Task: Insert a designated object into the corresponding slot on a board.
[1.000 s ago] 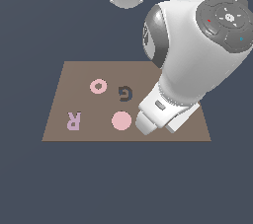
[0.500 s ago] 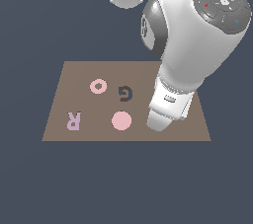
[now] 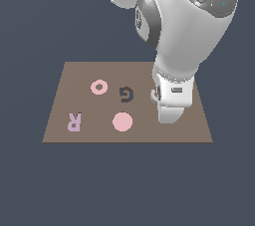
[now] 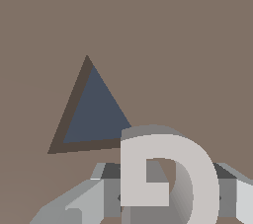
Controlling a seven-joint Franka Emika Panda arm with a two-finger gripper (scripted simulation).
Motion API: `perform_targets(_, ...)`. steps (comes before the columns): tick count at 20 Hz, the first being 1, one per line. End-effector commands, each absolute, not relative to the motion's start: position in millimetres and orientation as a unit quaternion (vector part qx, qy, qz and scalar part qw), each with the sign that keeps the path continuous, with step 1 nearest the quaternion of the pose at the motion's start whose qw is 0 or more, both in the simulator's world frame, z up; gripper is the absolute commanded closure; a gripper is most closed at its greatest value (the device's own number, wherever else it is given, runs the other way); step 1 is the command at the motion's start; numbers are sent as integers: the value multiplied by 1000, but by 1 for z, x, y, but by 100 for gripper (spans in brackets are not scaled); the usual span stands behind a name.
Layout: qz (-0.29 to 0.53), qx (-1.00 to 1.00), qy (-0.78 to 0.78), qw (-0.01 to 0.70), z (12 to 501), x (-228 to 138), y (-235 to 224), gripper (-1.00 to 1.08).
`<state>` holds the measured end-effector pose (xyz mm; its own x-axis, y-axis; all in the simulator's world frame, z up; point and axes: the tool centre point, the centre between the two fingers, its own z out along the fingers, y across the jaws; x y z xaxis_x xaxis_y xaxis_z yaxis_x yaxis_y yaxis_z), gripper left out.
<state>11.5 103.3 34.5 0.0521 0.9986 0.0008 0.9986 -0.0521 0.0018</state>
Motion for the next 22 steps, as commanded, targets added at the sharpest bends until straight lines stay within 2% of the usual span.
perform_targets(1, 1, 689, 725, 1, 35, 5, 100, 108)
perform_targets(22, 1, 354, 935, 1, 38, -23, 53, 108)
